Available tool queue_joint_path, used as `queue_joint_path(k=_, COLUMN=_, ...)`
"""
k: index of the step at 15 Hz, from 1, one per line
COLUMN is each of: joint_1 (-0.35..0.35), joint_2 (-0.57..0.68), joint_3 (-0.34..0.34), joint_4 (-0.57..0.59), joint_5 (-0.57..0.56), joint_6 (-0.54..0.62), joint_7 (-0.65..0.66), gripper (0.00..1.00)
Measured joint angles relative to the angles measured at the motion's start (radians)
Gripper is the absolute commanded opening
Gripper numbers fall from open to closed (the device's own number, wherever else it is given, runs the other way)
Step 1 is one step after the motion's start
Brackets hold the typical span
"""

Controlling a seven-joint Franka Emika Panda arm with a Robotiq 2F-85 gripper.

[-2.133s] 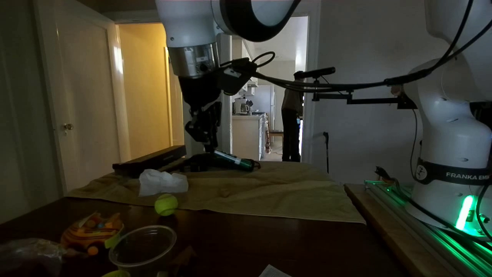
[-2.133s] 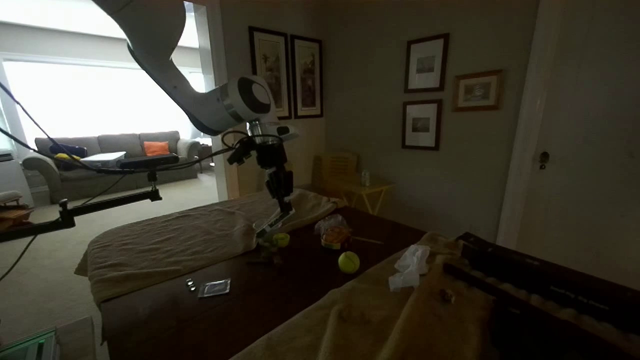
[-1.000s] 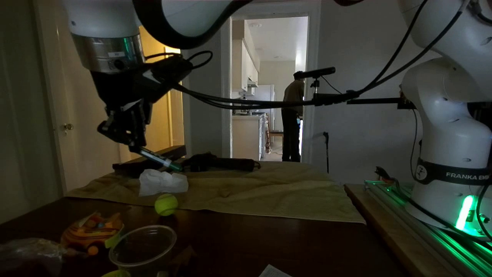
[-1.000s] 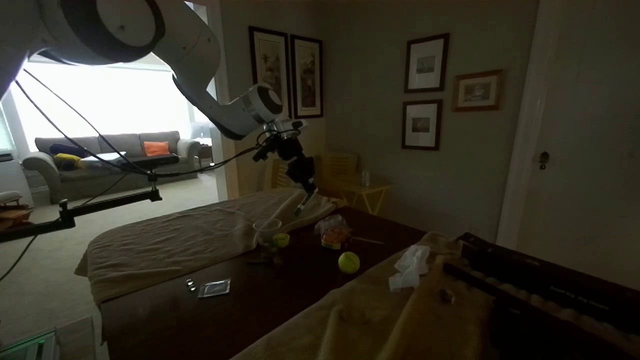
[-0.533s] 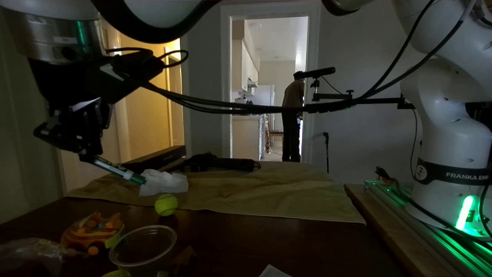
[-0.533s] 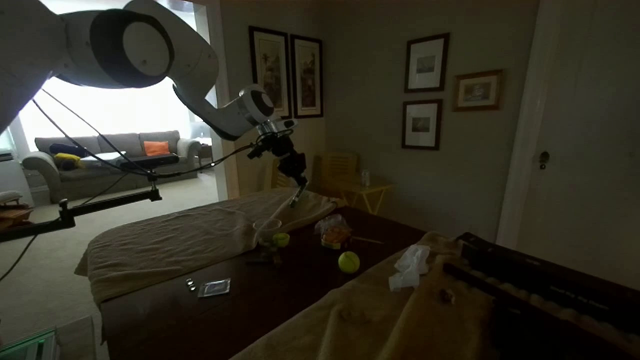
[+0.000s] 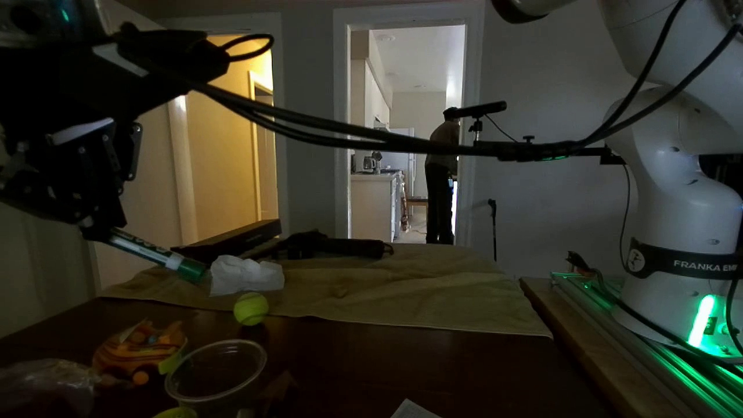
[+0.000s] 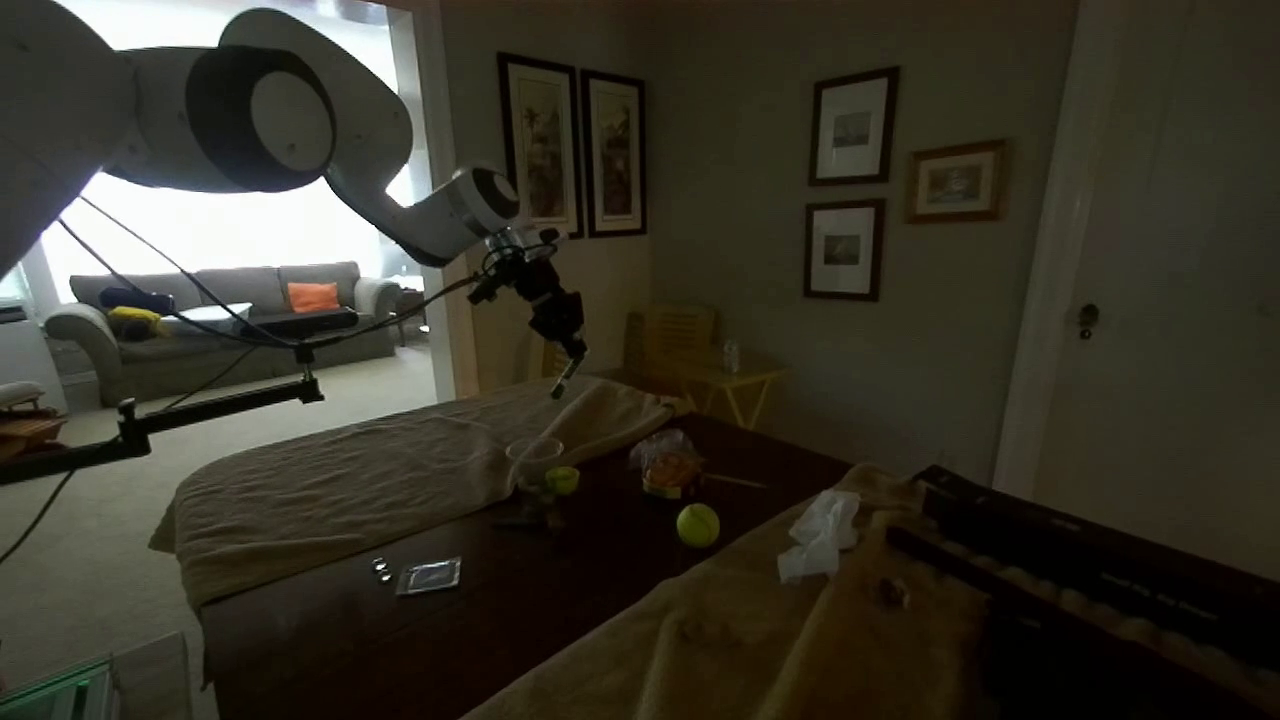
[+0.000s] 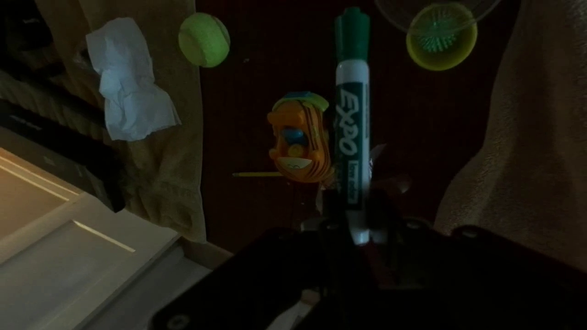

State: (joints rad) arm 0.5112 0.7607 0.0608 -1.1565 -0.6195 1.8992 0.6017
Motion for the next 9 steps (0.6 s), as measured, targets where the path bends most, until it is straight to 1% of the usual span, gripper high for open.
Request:
queue_joint_path(k=4, joint_1=0.015, joint_2=0.001, joint_3=0.007, joint_4=0.034, joint_5=0.006, joint_6=-0.075, joint_7=0.000, gripper=0.05)
queue_joint_path(k=9, joint_1=0.023, joint_2=0.017, joint_3=0.009, joint_4=0.046, joint_5=0.005, joint_6=-0.104, joint_7=0.000, gripper=0.05)
